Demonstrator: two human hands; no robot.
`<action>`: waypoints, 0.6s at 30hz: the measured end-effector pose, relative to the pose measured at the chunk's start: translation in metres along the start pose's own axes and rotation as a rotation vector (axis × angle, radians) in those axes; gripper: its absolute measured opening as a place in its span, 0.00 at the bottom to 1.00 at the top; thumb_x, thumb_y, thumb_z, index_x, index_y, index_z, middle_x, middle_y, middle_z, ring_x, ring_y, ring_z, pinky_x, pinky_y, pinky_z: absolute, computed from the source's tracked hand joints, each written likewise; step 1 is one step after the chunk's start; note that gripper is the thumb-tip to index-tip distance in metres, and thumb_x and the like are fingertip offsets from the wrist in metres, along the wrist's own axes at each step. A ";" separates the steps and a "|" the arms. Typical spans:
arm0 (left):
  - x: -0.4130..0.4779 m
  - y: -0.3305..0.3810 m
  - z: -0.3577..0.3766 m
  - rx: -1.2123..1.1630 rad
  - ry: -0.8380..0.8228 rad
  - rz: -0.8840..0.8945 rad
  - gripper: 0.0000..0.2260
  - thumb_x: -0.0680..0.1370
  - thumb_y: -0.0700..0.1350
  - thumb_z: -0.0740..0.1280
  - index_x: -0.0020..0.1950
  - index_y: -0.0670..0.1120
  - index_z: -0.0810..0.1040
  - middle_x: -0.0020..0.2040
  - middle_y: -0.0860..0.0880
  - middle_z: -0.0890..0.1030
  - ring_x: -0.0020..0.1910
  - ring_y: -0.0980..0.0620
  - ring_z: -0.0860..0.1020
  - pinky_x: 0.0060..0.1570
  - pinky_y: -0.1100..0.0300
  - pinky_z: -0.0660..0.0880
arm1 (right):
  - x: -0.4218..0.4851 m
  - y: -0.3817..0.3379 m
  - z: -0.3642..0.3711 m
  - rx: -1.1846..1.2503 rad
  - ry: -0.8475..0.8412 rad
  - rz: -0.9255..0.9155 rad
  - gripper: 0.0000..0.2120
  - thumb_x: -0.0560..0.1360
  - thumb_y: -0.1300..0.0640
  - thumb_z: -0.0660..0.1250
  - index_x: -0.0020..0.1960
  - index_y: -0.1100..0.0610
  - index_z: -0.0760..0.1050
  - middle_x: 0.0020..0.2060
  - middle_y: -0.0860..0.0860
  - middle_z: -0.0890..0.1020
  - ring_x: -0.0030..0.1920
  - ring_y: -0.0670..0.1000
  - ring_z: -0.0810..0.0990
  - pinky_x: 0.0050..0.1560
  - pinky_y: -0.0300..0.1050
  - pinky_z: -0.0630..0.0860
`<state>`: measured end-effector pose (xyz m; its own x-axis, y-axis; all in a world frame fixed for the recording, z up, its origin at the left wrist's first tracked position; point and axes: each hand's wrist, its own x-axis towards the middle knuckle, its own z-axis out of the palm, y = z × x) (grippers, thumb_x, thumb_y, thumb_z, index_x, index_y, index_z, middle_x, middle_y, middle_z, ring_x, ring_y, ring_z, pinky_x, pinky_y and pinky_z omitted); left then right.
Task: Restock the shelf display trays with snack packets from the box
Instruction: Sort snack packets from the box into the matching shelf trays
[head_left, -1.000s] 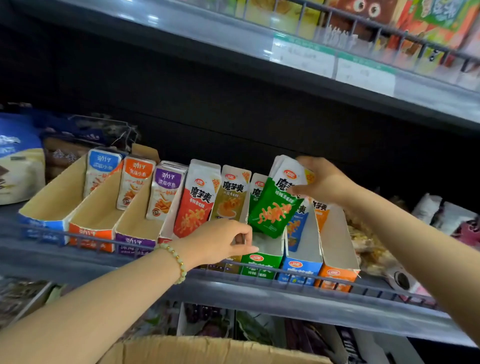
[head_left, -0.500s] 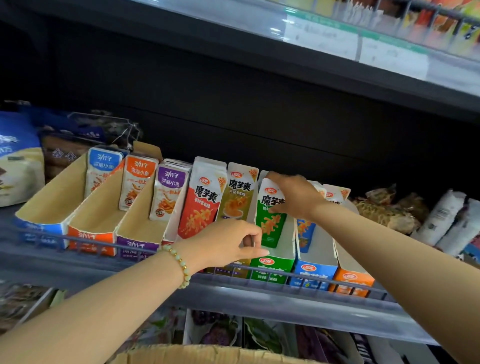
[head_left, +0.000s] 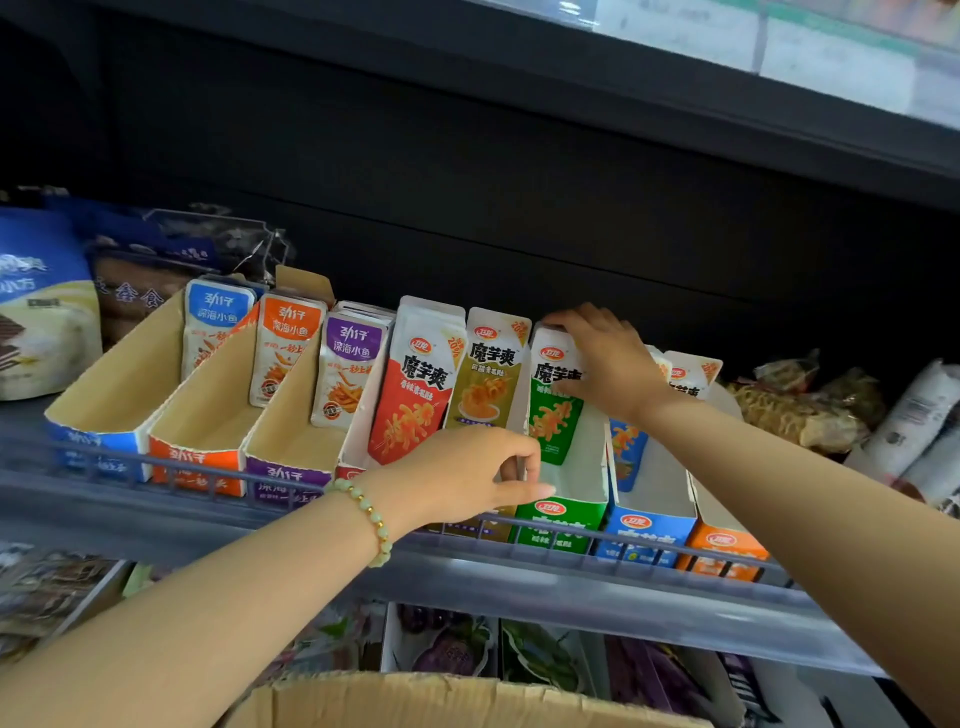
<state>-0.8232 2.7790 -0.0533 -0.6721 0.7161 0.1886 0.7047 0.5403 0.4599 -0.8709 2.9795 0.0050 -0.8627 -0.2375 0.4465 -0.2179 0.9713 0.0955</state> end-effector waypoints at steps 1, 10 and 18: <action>-0.003 0.002 0.000 0.013 0.007 -0.006 0.11 0.78 0.60 0.62 0.50 0.54 0.75 0.44 0.56 0.79 0.38 0.60 0.74 0.35 0.65 0.70 | -0.003 0.000 -0.003 0.043 0.006 0.011 0.36 0.68 0.54 0.76 0.72 0.49 0.64 0.65 0.51 0.71 0.65 0.54 0.68 0.66 0.50 0.63; -0.069 0.024 0.004 0.195 0.161 0.015 0.26 0.78 0.61 0.57 0.75 0.58 0.58 0.73 0.61 0.62 0.71 0.61 0.59 0.67 0.64 0.57 | -0.106 -0.023 -0.047 0.508 -0.055 0.065 0.22 0.76 0.49 0.67 0.69 0.45 0.67 0.62 0.39 0.69 0.62 0.38 0.67 0.63 0.35 0.65; -0.167 0.026 0.068 0.113 -0.051 -0.150 0.31 0.73 0.68 0.50 0.75 0.61 0.55 0.72 0.65 0.57 0.71 0.65 0.57 0.69 0.65 0.57 | -0.257 -0.062 -0.004 0.810 -0.344 0.167 0.15 0.75 0.47 0.67 0.61 0.43 0.73 0.58 0.36 0.77 0.61 0.36 0.73 0.61 0.33 0.70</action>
<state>-0.6774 2.7032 -0.1318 -0.7613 0.6435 0.0796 0.6202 0.6869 0.3789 -0.6337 2.9804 -0.1126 -0.9728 -0.2113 0.0947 -0.2200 0.7161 -0.6624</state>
